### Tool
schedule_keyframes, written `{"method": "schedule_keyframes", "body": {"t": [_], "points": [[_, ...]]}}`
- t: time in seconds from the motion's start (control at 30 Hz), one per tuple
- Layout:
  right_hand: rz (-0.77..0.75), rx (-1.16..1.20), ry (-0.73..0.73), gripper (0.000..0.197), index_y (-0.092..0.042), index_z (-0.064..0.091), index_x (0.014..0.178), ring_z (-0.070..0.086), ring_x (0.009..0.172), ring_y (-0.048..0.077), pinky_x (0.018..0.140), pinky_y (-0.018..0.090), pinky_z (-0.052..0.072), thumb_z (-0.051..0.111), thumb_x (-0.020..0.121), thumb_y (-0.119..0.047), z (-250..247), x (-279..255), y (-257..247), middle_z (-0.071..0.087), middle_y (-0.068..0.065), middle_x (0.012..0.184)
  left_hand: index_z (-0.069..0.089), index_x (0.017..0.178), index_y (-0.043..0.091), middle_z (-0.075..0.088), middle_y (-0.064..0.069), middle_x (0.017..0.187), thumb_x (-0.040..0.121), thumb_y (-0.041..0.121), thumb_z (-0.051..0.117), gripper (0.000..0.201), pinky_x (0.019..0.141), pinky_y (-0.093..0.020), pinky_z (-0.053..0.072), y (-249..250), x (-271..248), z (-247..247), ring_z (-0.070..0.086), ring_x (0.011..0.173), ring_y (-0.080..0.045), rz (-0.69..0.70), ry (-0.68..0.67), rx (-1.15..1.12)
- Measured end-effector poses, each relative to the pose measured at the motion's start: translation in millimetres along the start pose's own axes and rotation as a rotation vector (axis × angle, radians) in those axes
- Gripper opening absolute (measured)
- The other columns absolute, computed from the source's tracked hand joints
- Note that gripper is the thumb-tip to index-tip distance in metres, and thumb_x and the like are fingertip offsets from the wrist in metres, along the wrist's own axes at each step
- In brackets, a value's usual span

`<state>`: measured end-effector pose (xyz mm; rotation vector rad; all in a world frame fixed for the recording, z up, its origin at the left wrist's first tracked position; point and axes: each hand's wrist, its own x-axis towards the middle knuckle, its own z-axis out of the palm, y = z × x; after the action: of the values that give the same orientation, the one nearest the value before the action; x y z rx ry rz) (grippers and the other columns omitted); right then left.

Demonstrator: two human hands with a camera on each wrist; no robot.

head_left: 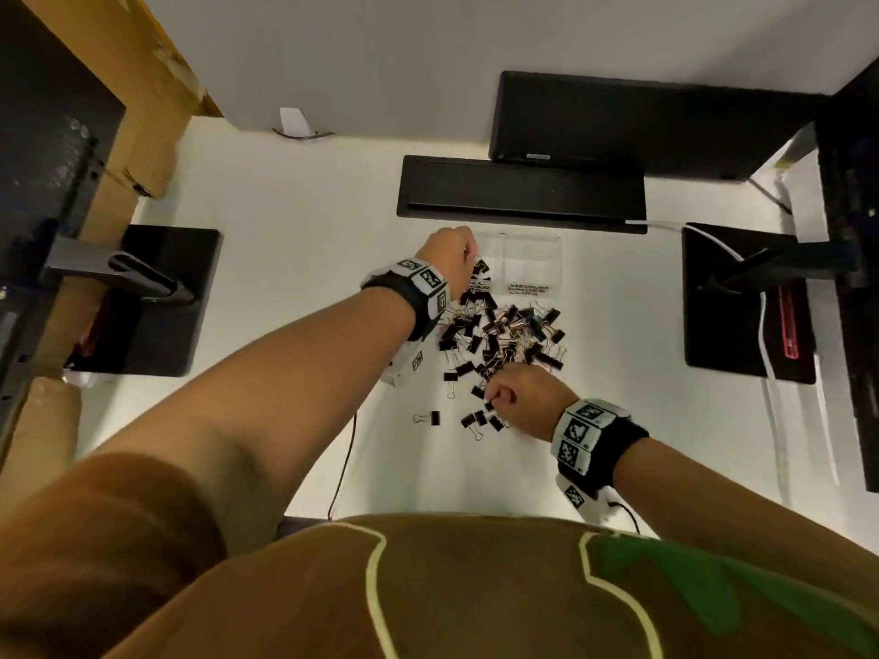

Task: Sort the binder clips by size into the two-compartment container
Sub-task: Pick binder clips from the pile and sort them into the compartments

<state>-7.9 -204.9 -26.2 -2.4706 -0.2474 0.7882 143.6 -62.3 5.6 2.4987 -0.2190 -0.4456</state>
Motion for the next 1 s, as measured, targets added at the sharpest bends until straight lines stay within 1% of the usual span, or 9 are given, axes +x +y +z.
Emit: {"method": "schedule_keyframes", "body": {"t": [0.13, 0.2, 0.33, 0.47, 0.57, 0.7, 0.77, 0.83, 1.0], "points": [[0.02, -0.111, -0.044, 0.021, -0.021, 0.06, 0.108, 0.051, 0.105, 0.015, 0.08, 0.026, 0.042, 0.052, 0.089, -0.023, 17, -13, 4, 0.052, -0.004, 0.113, 0.059, 0.108, 0.011, 0.057, -0.009, 0.103, 0.093, 0.006, 0.046, 0.021, 0.079, -0.029, 0.048, 3, 9, 2, 0.061, 0.098, -0.027, -0.034, -0.029, 0.021], [0.022, -0.12, -0.031, 0.022, -0.021, 0.058, 0.111, 0.049, 0.115, 0.018, 0.085, 0.03, 0.043, 0.052, 0.09, -0.023, 20, -12, 3, 0.051, -0.001, 0.122, 0.057, 0.114, 0.011, 0.056, -0.011, 0.118, 0.092, 0.007, 0.047, 0.025, 0.089, -0.03, 0.047, 2, 6, 5, 0.058, 0.107, -0.026, -0.005, -0.026, 0.017], [0.016, -0.065, 0.005, 0.023, -0.023, 0.056, 0.115, 0.051, 0.105, 0.016, 0.083, 0.029, 0.043, 0.049, 0.092, -0.024, 17, 1, -1, 0.052, 0.0, 0.116, 0.051, 0.126, 0.015, 0.046, -0.005, 0.137, 0.092, 0.01, 0.05, 0.034, 0.107, -0.031, 0.036, -2, -12, 7, 0.041, 0.128, -0.021, 0.093, -0.045, 0.043], [0.02, 0.014, 0.111, 0.019, -0.022, 0.059, 0.109, 0.047, 0.084, 0.008, 0.078, 0.025, 0.043, 0.052, 0.092, -0.022, 4, 5, 1, 0.049, -0.008, 0.097, 0.055, 0.117, 0.02, 0.05, -0.001, 0.122, 0.09, 0.015, 0.055, 0.027, 0.102, -0.031, 0.039, -13, -55, 13, 0.045, 0.117, -0.017, 0.156, -0.055, 0.046], [0.023, 0.008, 0.126, 0.013, -0.018, 0.064, 0.098, 0.047, 0.076, 0.008, 0.073, 0.021, 0.04, 0.054, 0.089, -0.015, -6, -2, 10, 0.044, -0.012, 0.083, 0.058, 0.105, 0.019, 0.049, 0.003, 0.102, 0.088, 0.019, 0.056, 0.016, 0.088, -0.029, 0.048, -35, -93, 25, 0.053, 0.102, -0.018, 0.21, -0.222, 0.122], [0.056, -0.084, 0.071, 0.011, -0.028, 0.055, 0.081, 0.05, 0.076, 0.01, 0.062, 0.017, 0.039, 0.06, 0.083, -0.018, -3, -22, 27, 0.044, -0.013, 0.08, 0.055, 0.114, 0.017, 0.05, -0.002, 0.118, 0.088, 0.024, 0.057, 0.027, 0.079, -0.029, 0.045, -62, -133, 43, 0.051, 0.108, -0.02, 0.212, -0.432, 0.27], [0.086, -0.091, 0.045, 0.013, -0.025, 0.056, 0.089, 0.052, 0.082, 0.012, 0.07, 0.024, 0.047, 0.063, 0.08, -0.02, 4, -30, 35, 0.049, -0.007, 0.092, 0.051, 0.119, 0.016, 0.047, -0.003, 0.123, 0.088, 0.024, 0.058, 0.033, 0.082, -0.031, 0.046, -71, -143, 51, 0.049, 0.11, -0.021, 0.198, -0.443, 0.292], [0.13, -0.085, 0.016, 0.017, -0.021, 0.055, 0.093, 0.051, 0.081, 0.015, 0.072, 0.026, 0.046, 0.063, 0.079, -0.016, 10, -34, 37, 0.048, -0.003, 0.095, 0.05, 0.12, 0.014, 0.046, -0.005, 0.124, 0.088, 0.022, 0.058, 0.034, 0.083, -0.033, 0.047, -76, -146, 56, 0.049, 0.111, -0.022, 0.181, -0.426, 0.29], [0.133, 0.116, 0.141, 0.036, -0.034, 0.043, 0.072, 0.062, 0.094, 0.025, 0.077, 0.038, 0.053, 0.058, 0.079, -0.003, 23, -29, 32, 0.057, 0.004, 0.093, 0.052, 0.117, 0.013, 0.052, -0.006, 0.123, 0.091, 0.021, 0.056, 0.028, 0.089, -0.033, 0.046, -76, -143, 66, 0.048, 0.114, -0.024, 0.154, -0.393, 0.266]]}}
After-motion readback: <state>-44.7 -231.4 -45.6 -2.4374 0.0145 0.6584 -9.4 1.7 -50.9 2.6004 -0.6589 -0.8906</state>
